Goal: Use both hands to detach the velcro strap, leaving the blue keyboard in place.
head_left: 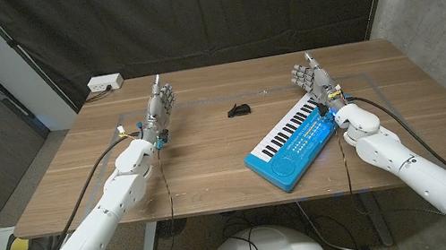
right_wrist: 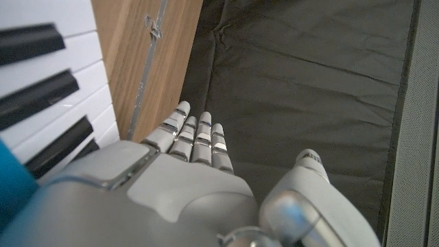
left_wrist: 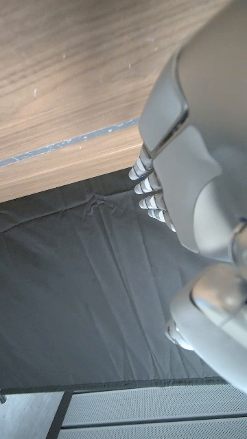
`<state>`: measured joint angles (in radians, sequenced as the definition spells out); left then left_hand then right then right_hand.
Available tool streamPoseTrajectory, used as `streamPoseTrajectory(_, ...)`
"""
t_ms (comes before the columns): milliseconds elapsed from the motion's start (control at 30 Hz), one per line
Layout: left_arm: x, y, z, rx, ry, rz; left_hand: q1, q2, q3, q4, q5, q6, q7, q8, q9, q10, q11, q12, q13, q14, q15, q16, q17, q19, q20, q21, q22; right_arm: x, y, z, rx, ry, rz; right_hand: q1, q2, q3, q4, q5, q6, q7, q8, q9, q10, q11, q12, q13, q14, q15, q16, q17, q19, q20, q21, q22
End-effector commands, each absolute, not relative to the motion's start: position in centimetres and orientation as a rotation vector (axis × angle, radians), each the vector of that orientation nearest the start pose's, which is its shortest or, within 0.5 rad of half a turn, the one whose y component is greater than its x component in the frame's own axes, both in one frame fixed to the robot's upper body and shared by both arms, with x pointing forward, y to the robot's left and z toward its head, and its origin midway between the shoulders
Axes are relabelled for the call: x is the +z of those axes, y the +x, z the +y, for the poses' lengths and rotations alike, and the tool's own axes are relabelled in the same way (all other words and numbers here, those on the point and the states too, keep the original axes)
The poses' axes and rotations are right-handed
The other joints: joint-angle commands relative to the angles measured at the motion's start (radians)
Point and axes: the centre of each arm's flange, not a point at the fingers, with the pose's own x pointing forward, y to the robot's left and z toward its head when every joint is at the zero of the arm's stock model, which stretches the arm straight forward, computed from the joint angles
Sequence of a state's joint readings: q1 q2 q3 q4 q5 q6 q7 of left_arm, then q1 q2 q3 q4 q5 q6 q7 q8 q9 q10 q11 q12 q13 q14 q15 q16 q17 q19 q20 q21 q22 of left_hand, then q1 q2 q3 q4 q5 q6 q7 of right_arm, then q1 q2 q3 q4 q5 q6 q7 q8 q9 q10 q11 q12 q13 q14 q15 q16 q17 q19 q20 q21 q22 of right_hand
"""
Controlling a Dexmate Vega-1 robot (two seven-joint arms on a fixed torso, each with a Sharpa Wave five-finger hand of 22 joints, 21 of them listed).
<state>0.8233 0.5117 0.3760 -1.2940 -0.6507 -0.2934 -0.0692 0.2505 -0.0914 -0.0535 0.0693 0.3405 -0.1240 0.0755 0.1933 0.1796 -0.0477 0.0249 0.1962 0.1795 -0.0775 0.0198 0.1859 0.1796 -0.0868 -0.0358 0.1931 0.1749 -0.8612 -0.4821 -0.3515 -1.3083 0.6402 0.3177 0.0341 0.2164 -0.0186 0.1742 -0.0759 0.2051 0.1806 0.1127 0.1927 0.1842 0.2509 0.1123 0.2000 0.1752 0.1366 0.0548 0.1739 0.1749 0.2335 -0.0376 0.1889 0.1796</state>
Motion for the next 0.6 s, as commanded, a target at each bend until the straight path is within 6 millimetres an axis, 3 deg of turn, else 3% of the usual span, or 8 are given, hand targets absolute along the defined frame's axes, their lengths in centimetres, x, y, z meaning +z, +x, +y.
streamPoseTrajectory(33, -0.9, 64.7, 28.0, -0.294, 0.013, -0.628, 0.01, 0.002, 0.001, 0.007, 0.007, -0.006, 0.0, 0.006, 0.005, -0.007, 0.001, 0.006, 0.004, -0.005, 0.001, 0.005, 0.003, -0.011, -0.037, 0.006, 0.004, -3.1, 63.3, -27.8, 0.216, 0.07, -0.686, 0.014, 0.001, 0.005, -0.004, 0.004, 0.01, -0.003, 0.005, 0.003, 0.007, -0.007, 0.004, 0.004, 0.007, -0.007, 0.005, 0.004, 0.005, -0.004, 0.005, 0.004)
streamPoseTrajectory(300, -1.0, 64.4, 28.0, -0.312, 0.06, -0.637, 0.019, 0.007, 0.002, 0.004, 0.007, -0.001, 0.002, 0.007, 0.005, 0.004, 0.0, 0.01, 0.004, 0.005, 0.002, 0.008, 0.003, -0.009, -0.034, 0.006, 0.003, -1.9, 61.6, -27.5, 0.205, -0.039, -0.726, 0.026, 0.005, 0.009, -0.011, 0.003, 0.012, -0.01, 0.005, 0.003, 0.002, -0.016, 0.002, 0.005, -0.001, -0.011, 0.004, 0.004, -0.003, -0.005, 0.003, 0.004)
streamPoseTrajectory(400, -1.0, 64.8, 28.0, -0.335, 0.087, -0.66, 0.038, 0.016, 0.004, -0.002, 0.008, 0.018, 0.002, 0.013, 0.005, 0.024, -0.002, 0.016, 0.004, 0.027, 0.0, 0.013, 0.002, 0.015, -0.026, 0.014, 0.003, -1.7, 61.2, -27.4, 0.203, -0.066, -0.728, 0.046, 0.009, 0.016, -0.022, 0.003, 0.022, -0.028, 0.01, 0.004, -0.006, -0.022, 0.0, 0.006, -0.005, -0.013, 0.004, 0.004, -0.013, -0.005, 0.001, 0.004)
streamPoseTrajectory(433, -1.0, 64.9, 28.0, -0.338, 0.099, -0.666, 0.045, 0.018, 0.005, -0.005, 0.008, 0.026, 0.001, 0.016, 0.004, 0.029, -0.005, 0.017, 0.004, 0.033, -0.001, 0.015, 0.002, 0.022, -0.026, 0.016, 0.003, -1.6, 61.1, -27.4, 0.204, -0.078, -0.726, 0.06, 0.011, 0.02, -0.03, 0.002, 0.03, -0.053, 0.012, 0.004, -0.006, -0.023, 0.001, 0.006, -0.011, -0.018, 0.004, 0.004, -0.017, -0.006, 0.001, 0.003)
streamPoseTrajectory(467, -0.9, 65.0, 28.1, -0.334, 0.106, -0.673, 0.049, 0.019, 0.006, -0.006, 0.008, 0.028, 0.001, 0.016, 0.004, 0.032, -0.008, 0.017, 0.004, 0.035, -0.001, 0.014, 0.002, 0.025, -0.025, 0.017, 0.003, -1.5, 61.0, -27.4, 0.203, -0.085, -0.722, 0.078, 0.012, 0.023, -0.04, 0.001, 0.034, -0.068, 0.013, 0.005, -0.001, -0.053, 0.004, 0.006, -0.012, -0.023, 0.005, 0.004, -0.018, -0.007, 0.003, 0.003)
streamPoseTrajectory(600, -0.9, 65.2, 28.1, -0.318, 0.107, -0.699, 0.07, 0.025, 0.008, -0.015, 0.008, 0.044, -0.006, 0.019, 0.004, 0.05, -0.01, 0.021, 0.005, 0.058, -0.005, 0.019, 0.002, 0.051, -0.019, 0.024, 0.003, -1.4, 60.4, -27.5, 0.2, -0.1, -0.724, 0.091, 0.011, 0.026, -0.047, 0.0, 0.039, -0.077, 0.014, 0.005, -0.007, -0.074, 0.002, 0.006, -0.008, -0.035, 0.008, 0.003, -0.018, -0.011, 0.004, 0.003)
